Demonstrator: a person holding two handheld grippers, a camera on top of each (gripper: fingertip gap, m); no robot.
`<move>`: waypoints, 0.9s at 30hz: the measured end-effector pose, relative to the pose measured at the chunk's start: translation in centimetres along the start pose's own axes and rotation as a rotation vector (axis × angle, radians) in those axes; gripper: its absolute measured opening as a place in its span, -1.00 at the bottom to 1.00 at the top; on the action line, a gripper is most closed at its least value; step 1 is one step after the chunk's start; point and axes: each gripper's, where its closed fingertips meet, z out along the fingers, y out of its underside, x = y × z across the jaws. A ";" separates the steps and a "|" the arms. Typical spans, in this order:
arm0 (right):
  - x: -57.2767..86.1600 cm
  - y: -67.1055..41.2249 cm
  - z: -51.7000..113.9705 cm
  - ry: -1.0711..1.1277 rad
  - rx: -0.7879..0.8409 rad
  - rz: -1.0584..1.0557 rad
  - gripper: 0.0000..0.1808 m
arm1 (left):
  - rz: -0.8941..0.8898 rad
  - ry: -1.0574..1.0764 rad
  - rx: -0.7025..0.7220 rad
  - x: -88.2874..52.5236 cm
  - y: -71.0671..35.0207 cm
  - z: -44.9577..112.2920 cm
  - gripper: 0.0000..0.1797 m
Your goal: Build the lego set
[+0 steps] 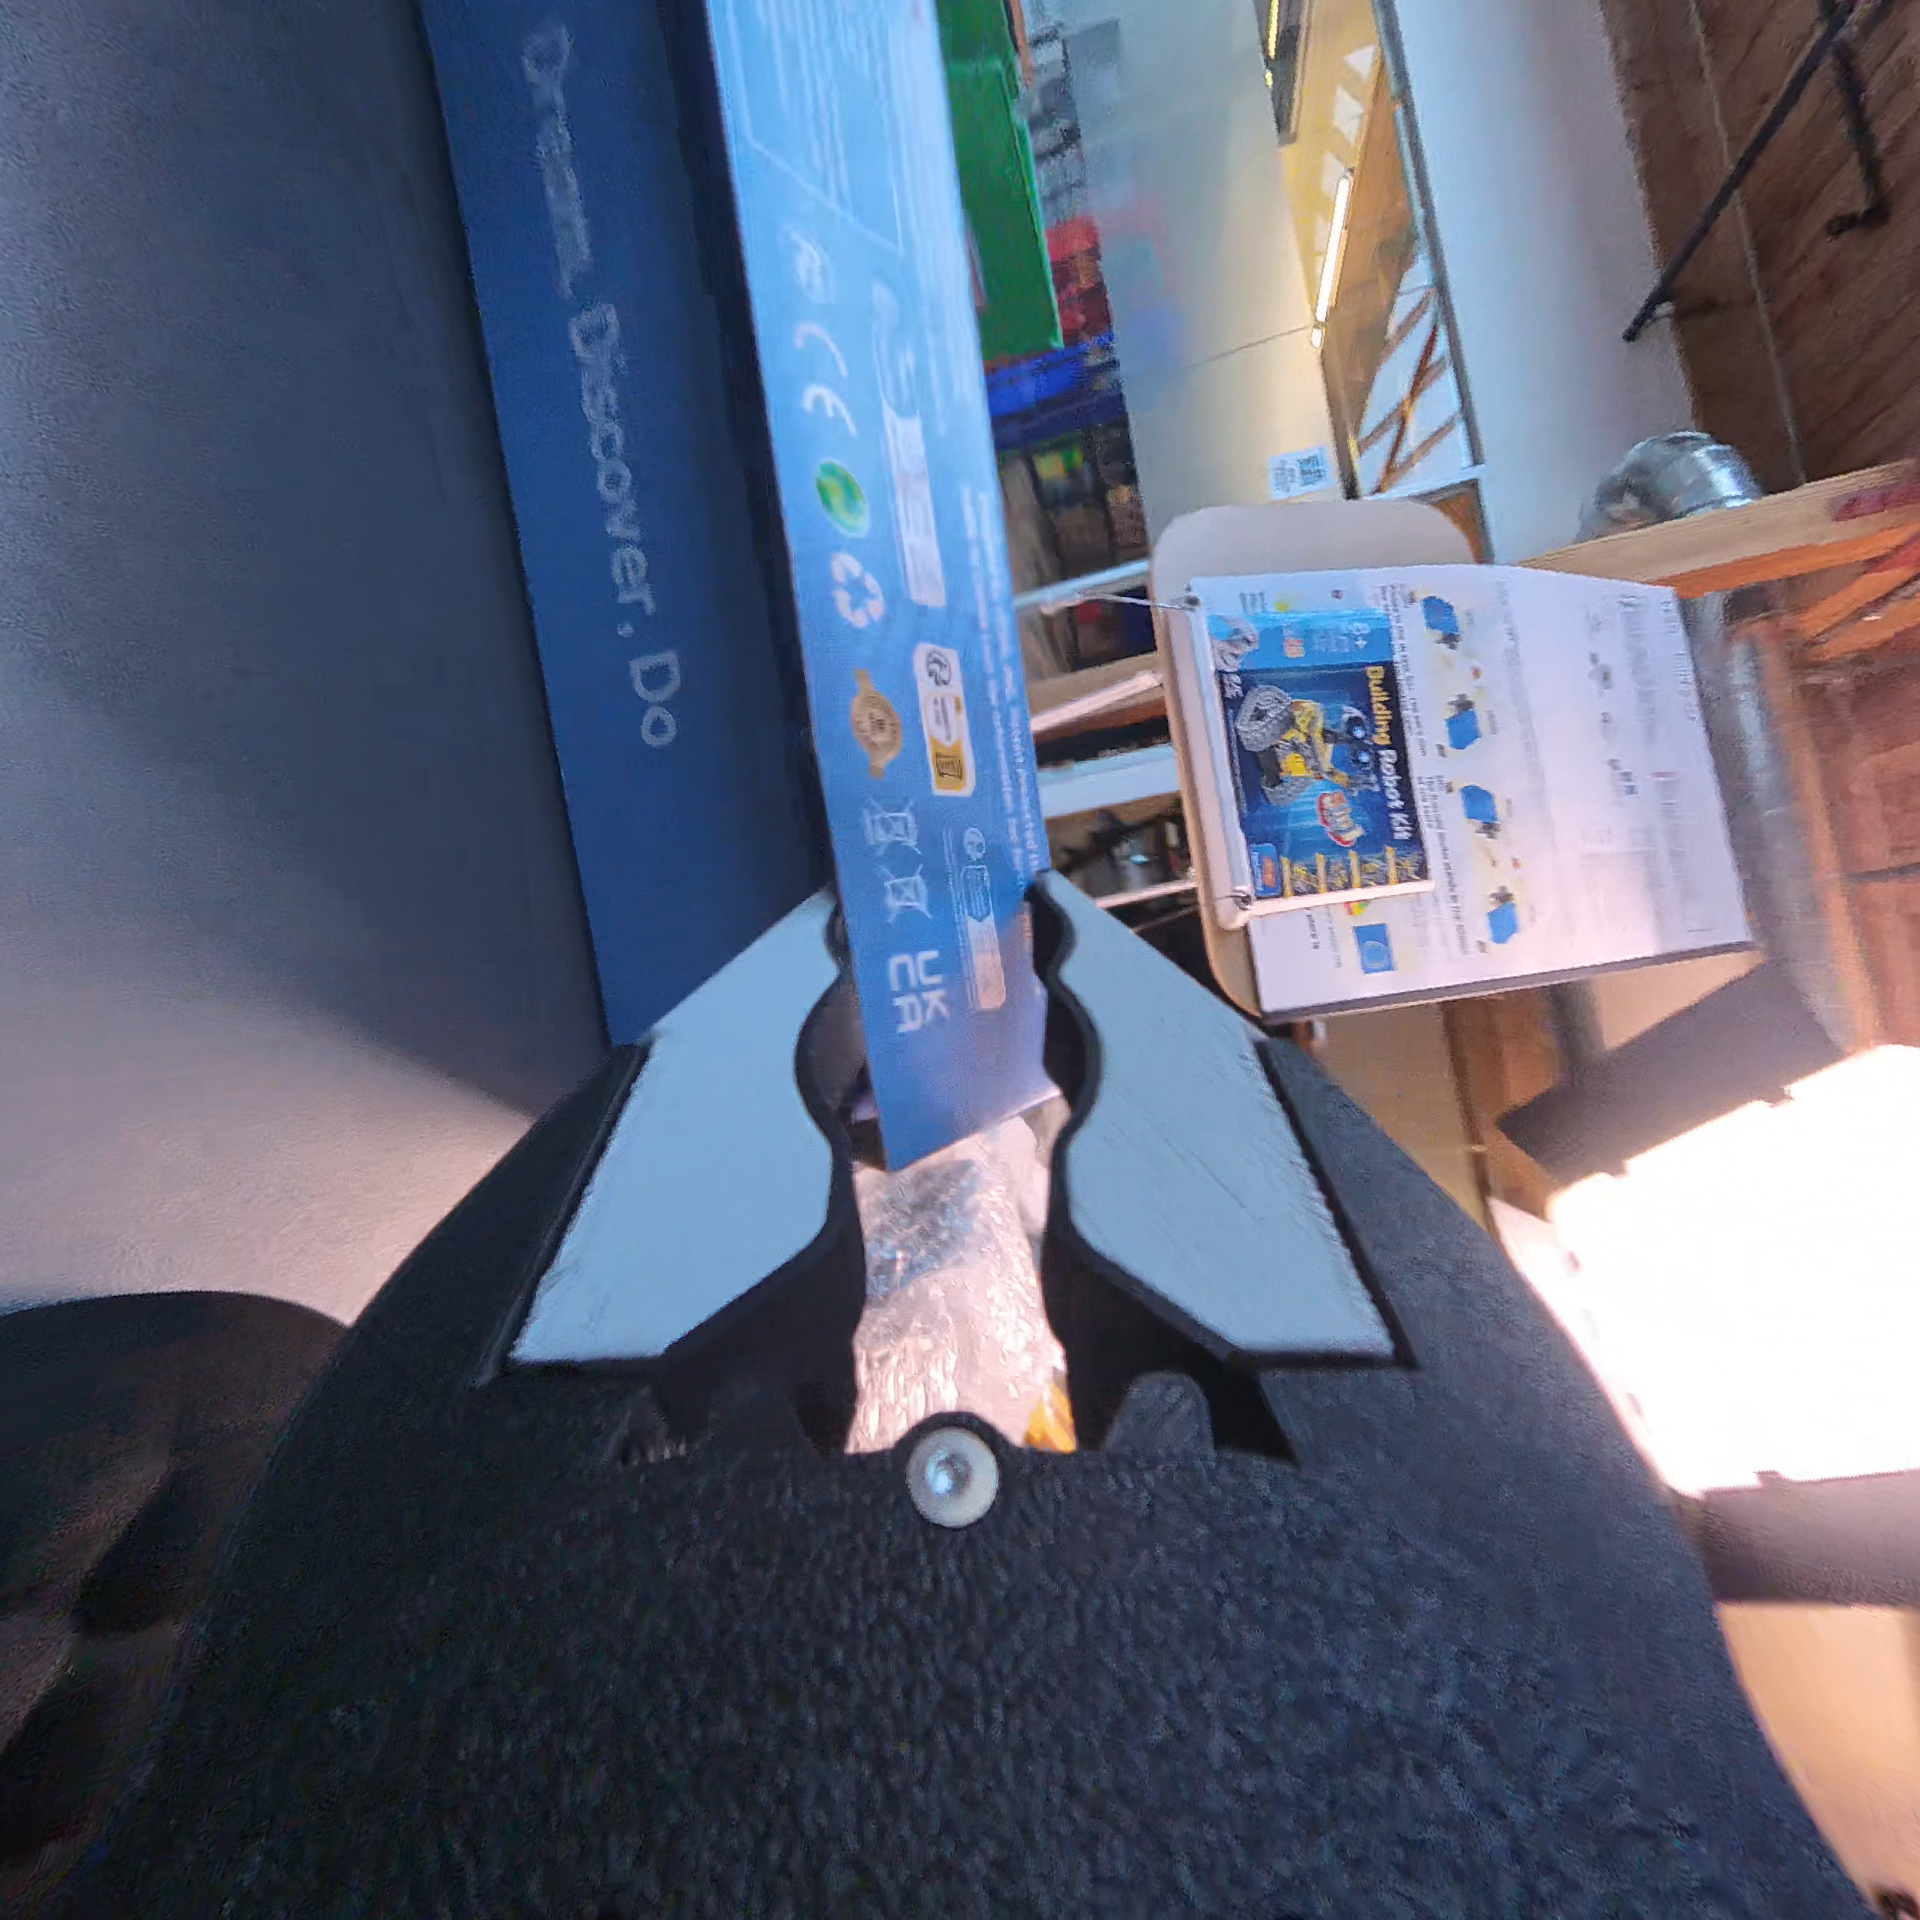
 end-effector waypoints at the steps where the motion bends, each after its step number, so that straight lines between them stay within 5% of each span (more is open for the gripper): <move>1: 0.2 -0.5 -0.2 -0.034 0.019 0.033 -0.81 | -0.026 0.047 0.004 0.0 -0.2 -0.3 -0.76; 11: -0.9 -0.7 -1.4 -0.554 -0.071 0.330 -0.81 | -0.376 0.615 -0.092 1.9 -1.0 -1.8 -0.71; 19: 4.0 -1.7 -0.7 -0.630 -0.051 0.487 -0.84 | -0.697 0.757 -0.048 -3.2 -2.3 -1.7 -0.70; 27: 4.5 -1.9 0.2 -0.714 -0.076 0.592 -0.80 | -0.830 0.935 -0.078 -4.3 -1.5 -1.1 -0.68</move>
